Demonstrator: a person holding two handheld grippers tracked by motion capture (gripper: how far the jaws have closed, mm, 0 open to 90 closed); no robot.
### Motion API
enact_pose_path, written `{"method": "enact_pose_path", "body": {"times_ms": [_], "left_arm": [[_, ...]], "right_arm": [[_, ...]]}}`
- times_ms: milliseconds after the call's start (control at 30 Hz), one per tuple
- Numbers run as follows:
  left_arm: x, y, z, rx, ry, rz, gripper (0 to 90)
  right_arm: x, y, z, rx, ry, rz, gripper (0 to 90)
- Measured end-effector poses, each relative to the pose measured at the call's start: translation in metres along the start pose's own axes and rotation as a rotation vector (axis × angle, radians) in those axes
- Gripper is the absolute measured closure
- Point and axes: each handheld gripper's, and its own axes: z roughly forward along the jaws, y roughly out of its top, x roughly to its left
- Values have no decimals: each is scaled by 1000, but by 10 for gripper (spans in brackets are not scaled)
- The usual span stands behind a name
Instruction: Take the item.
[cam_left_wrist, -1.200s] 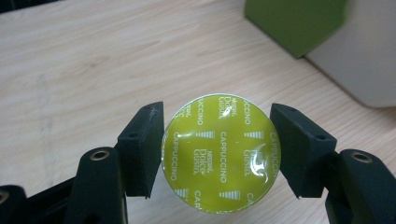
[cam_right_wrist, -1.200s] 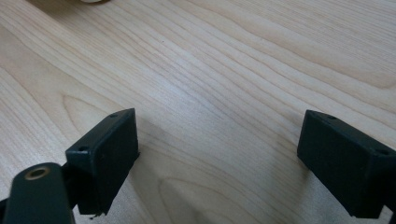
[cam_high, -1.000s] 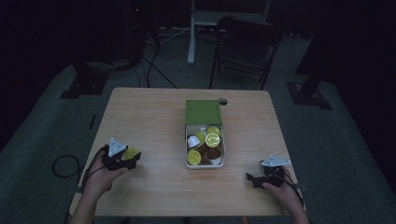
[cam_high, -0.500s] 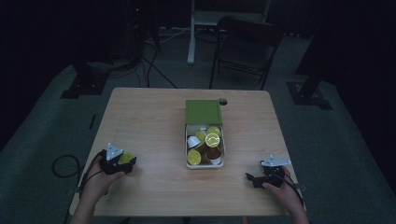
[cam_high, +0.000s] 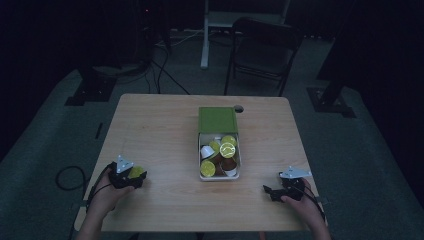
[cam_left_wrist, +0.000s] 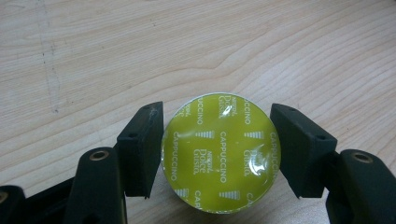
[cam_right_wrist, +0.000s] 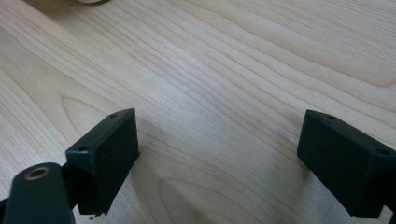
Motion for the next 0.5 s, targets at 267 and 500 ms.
{"method": "enact_pose_path", "body": {"times_ms": [267,500], "left_arm": [[-2,14,-12,-49,-8,16,288],[-16,32,-18,-102,-75,40,288]], "right_arm": [[0,0,0,1,0,0,120],[0,0,0,0,0,-1,120]]}}
